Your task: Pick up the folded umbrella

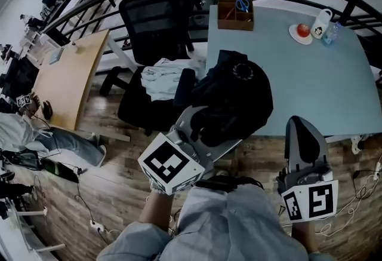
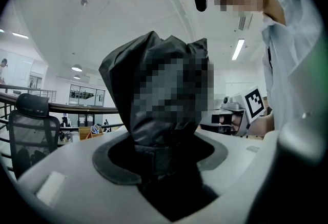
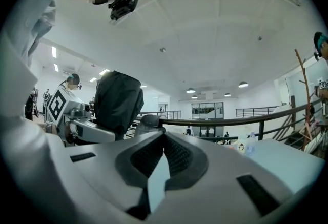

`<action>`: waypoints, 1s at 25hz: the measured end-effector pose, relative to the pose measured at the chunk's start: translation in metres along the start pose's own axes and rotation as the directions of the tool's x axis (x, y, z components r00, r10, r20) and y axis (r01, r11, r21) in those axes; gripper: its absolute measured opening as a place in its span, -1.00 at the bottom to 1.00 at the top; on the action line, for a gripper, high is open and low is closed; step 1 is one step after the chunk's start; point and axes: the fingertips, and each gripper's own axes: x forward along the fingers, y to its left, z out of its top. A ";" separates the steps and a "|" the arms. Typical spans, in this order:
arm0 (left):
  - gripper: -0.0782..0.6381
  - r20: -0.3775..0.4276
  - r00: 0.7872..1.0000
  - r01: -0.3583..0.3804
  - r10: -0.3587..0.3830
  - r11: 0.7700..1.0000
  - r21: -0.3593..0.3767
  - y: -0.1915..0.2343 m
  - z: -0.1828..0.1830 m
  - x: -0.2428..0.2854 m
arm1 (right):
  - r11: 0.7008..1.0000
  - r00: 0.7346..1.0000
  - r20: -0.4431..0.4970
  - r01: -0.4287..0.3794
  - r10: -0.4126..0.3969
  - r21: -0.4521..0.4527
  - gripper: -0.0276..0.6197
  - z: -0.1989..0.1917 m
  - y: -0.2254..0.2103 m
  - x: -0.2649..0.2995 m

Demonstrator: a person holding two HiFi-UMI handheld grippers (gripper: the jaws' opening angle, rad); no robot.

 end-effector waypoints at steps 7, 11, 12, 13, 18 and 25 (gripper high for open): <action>-0.01 0.024 0.999 -0.034 0.035 0.999 -0.015 -0.011 0.010 0.005 | 1.000 0.999 0.030 -0.026 0.027 -0.014 -0.91 0.012 -0.013 -0.007; -0.01 0.029 0.998 -0.049 0.049 0.999 -0.005 -0.016 0.015 0.007 | 0.999 0.998 0.043 -0.039 0.039 -0.013 -0.91 0.014 -0.018 -0.009; -0.01 0.031 0.998 -0.052 0.052 0.999 -0.004 -0.017 0.016 0.008 | 0.999 0.998 0.042 -0.042 0.042 -0.014 -0.91 0.013 -0.019 -0.010; -0.01 0.033 0.998 -0.056 0.057 0.998 -0.004 -0.018 0.017 0.009 | 0.999 0.998 0.039 -0.046 0.047 -0.017 -0.91 0.012 -0.020 -0.010; -0.01 0.032 0.996 -0.079 0.079 0.997 -0.011 -0.021 0.019 0.011 | 0.998 0.997 0.031 -0.064 0.065 -0.023 -0.91 0.011 -0.025 -0.009; -0.01 0.011 0.995 -0.098 0.098 0.995 -0.003 -0.026 0.019 0.012 | 0.997 0.997 0.034 -0.066 0.067 -0.029 -0.91 0.010 -0.028 -0.013</action>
